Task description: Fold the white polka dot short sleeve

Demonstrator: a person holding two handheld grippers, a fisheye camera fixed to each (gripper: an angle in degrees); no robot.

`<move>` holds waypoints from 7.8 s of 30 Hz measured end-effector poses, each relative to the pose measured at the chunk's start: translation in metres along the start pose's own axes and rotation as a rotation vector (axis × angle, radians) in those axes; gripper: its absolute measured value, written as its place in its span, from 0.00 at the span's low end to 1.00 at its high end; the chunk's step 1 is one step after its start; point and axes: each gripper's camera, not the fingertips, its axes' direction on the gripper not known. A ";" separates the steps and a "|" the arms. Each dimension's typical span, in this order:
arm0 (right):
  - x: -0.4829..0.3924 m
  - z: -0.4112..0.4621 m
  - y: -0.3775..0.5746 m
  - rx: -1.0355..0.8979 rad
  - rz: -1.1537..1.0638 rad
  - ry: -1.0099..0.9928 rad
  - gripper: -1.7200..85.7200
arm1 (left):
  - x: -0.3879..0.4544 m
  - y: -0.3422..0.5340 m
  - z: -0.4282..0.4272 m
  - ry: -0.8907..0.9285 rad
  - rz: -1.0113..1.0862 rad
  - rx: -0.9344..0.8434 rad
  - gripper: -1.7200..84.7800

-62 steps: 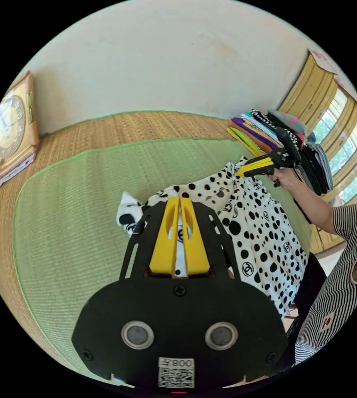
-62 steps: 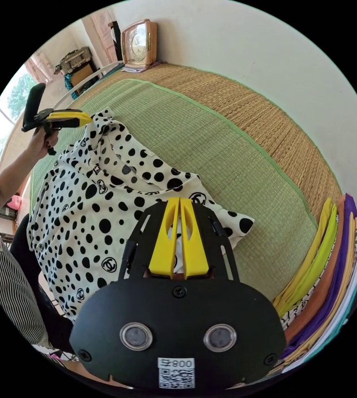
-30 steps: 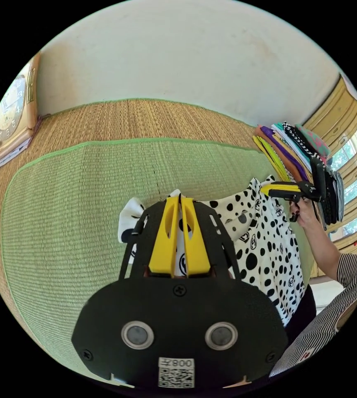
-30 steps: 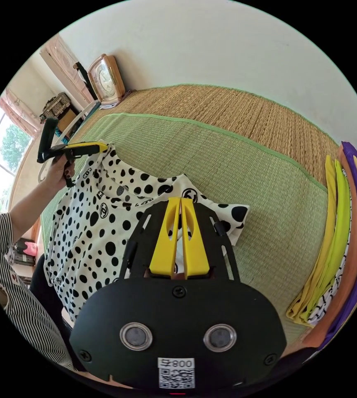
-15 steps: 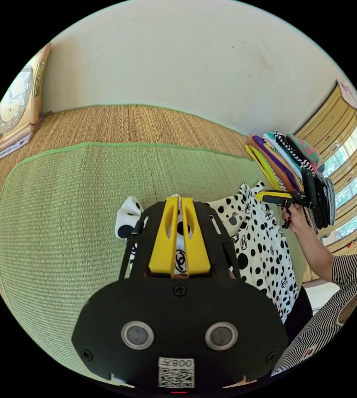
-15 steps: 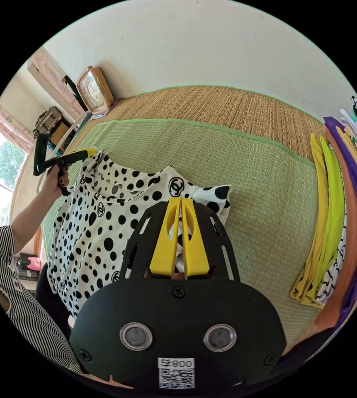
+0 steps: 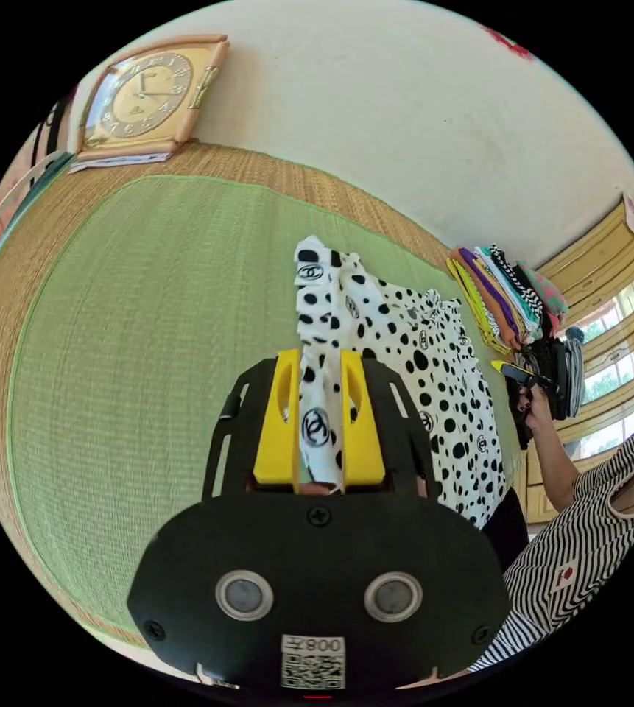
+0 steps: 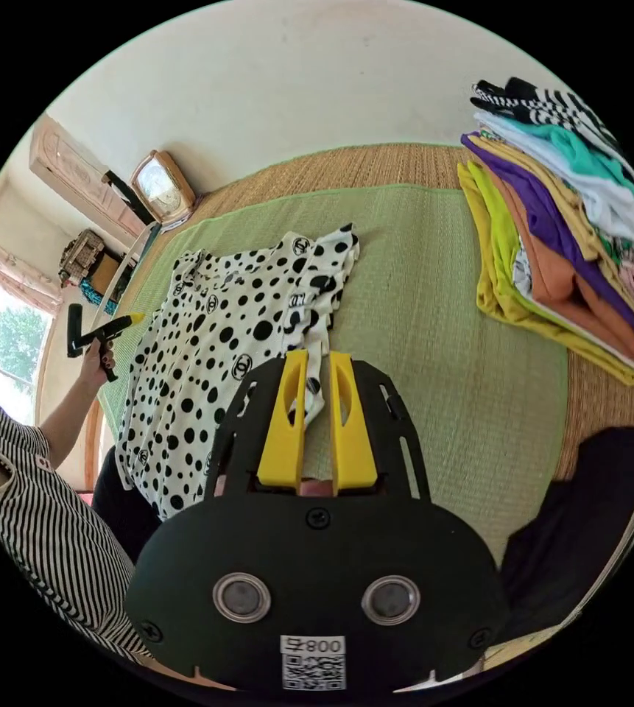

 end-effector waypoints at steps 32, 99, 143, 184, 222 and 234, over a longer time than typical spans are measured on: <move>-0.029 0.001 0.005 -0.075 -0.006 0.205 0.02 | -0.051 0.035 0.001 0.037 -0.101 -0.038 0.04; -0.023 0.075 -0.200 0.014 0.077 0.205 0.02 | 0.042 -0.166 0.062 0.022 -0.027 0.200 0.07; -0.070 0.133 -0.167 -0.065 -0.290 -0.087 0.02 | 0.263 -0.249 0.219 0.413 0.518 -0.353 0.09; -0.022 0.091 -0.081 -0.030 -0.132 0.115 0.02 | 0.161 -0.146 0.173 0.077 0.229 -0.138 0.02; 0.012 0.051 0.038 -0.163 0.149 0.031 0.06 | 0.015 0.153 0.062 0.080 -0.157 -0.269 0.05; 0.055 0.057 0.015 -0.222 0.206 0.019 0.03 | -0.040 0.191 0.049 0.091 -0.203 -0.262 0.04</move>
